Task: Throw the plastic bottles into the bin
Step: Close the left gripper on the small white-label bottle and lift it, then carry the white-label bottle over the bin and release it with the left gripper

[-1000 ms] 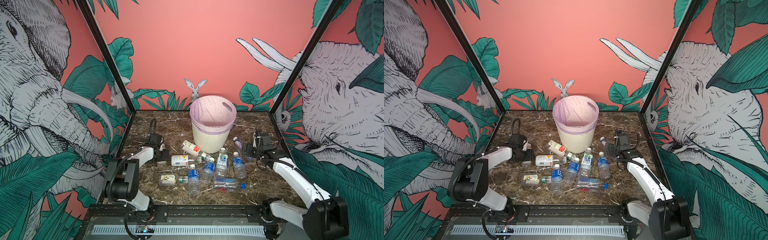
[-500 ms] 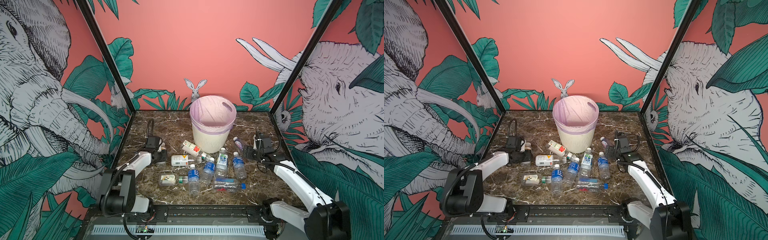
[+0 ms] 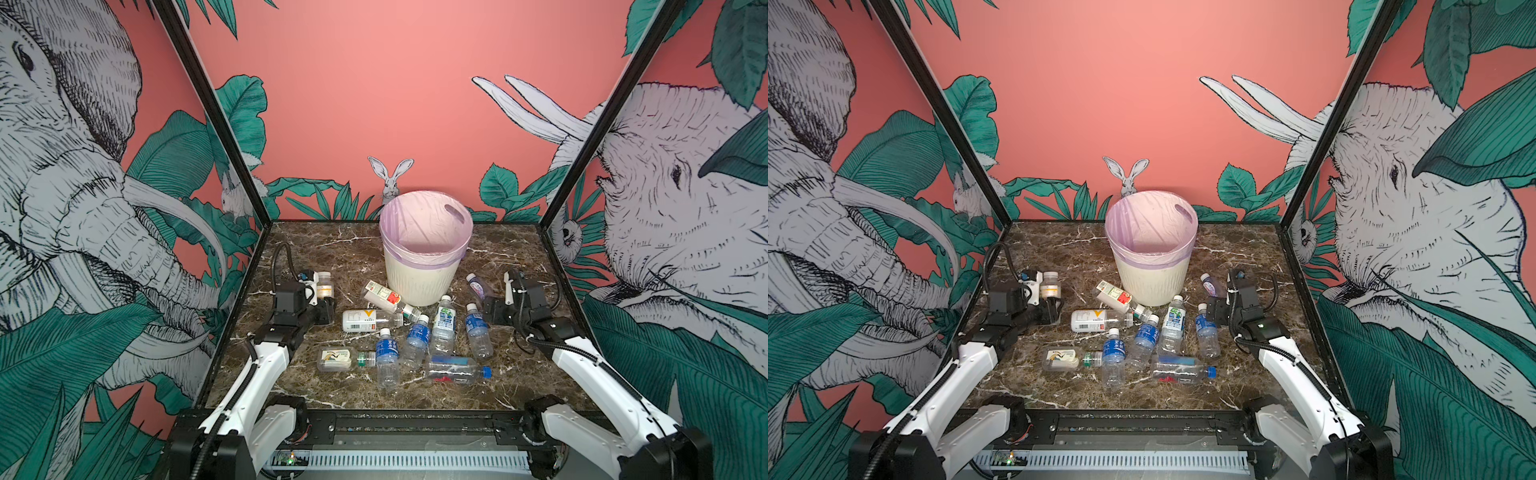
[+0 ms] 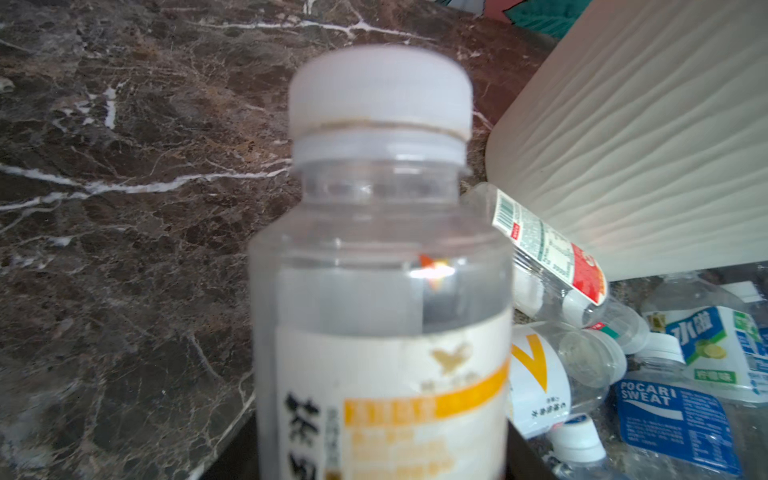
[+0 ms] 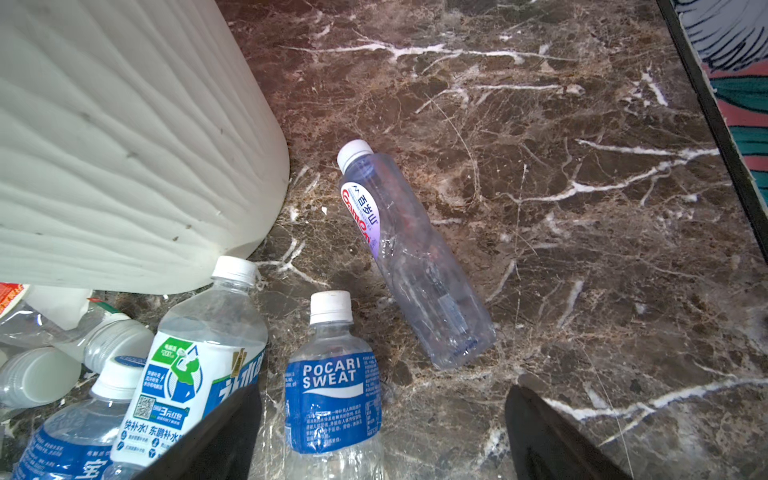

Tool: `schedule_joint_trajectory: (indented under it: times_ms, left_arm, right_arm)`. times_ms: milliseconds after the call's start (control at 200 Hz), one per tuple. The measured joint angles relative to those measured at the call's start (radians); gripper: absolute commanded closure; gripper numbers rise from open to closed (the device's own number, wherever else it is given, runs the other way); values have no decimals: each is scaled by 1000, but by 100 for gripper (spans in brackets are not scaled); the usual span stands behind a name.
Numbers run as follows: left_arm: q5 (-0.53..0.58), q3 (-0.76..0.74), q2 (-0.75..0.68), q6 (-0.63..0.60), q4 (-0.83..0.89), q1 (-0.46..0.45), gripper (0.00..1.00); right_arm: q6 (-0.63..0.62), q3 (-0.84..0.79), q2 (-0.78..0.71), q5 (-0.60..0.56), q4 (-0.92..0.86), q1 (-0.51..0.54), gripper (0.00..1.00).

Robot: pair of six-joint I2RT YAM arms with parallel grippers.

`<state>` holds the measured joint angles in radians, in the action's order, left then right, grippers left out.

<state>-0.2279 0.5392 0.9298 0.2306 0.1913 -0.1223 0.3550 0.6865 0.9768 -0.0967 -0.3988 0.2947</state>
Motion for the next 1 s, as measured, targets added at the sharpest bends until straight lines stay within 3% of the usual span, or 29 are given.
schedule_joint_trajectory:
  times_ms: [360, 625, 755, 910, 955, 1000]
  left_arm:
    - [-140, -98, -218, 2, -92, -1, 58]
    - [-197, -63, -306, 21, -173, -34, 58]
    - [-182, 97, -220, 18, -187, -127, 57]
    - [-141, 460, 27, -31, -215, -315, 56]
    - [-146, 586, 117, -35, -231, -351, 49]
    - [-161, 725, 232, -33, -251, -373, 28]
  right_arm:
    - [-5, 0, -5, -1, 6, 16, 6]
    - [-5, 0, -10, 0, 6, 19, 6]
    - [-4, 1, -10, 0, 6, 20, 6]
    - [-3, 22, -10, 2, 4, 20, 6]
    - [-3, 32, -10, 3, 4, 20, 7]
    - [-3, 41, -11, 4, 5, 20, 7]
